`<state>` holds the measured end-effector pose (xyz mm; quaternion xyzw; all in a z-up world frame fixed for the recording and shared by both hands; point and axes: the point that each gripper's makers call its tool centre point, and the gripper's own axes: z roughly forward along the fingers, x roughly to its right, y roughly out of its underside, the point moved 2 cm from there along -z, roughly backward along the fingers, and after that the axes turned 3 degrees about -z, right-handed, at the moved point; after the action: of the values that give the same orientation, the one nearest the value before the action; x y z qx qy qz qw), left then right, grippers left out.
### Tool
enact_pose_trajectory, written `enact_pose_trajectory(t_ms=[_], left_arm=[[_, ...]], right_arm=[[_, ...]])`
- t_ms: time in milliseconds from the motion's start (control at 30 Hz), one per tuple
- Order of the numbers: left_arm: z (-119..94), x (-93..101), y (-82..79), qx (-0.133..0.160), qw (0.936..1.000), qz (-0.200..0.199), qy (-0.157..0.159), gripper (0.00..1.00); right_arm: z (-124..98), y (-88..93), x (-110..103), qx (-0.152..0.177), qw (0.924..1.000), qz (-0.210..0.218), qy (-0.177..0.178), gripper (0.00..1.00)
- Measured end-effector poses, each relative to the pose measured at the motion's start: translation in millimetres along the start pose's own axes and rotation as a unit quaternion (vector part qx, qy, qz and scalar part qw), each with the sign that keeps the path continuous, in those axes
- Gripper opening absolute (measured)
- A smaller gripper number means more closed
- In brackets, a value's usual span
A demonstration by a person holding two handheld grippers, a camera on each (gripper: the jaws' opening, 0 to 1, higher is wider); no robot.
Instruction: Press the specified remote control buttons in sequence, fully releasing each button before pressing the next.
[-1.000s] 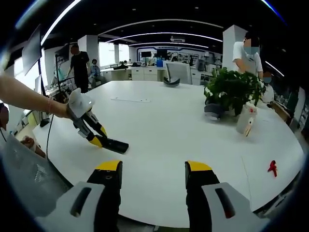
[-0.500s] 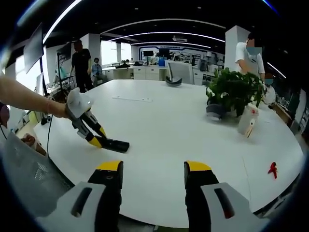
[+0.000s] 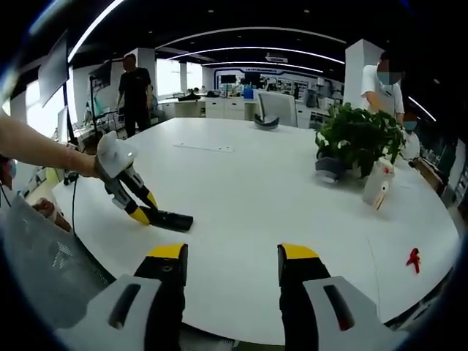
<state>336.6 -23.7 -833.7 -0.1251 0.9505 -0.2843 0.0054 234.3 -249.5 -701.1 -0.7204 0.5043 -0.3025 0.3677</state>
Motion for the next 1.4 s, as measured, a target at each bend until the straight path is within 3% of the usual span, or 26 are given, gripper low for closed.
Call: enact_pose_trajectory(t_ms=[1400], left_arm=[[-11.3,58.7,24.0,0.011,0.9995,-0.028,0.010,0.25]], right_arm=[[1.1,-1.7,-14.7,0.001,0.9993,-0.024,-0.030,0.45]])
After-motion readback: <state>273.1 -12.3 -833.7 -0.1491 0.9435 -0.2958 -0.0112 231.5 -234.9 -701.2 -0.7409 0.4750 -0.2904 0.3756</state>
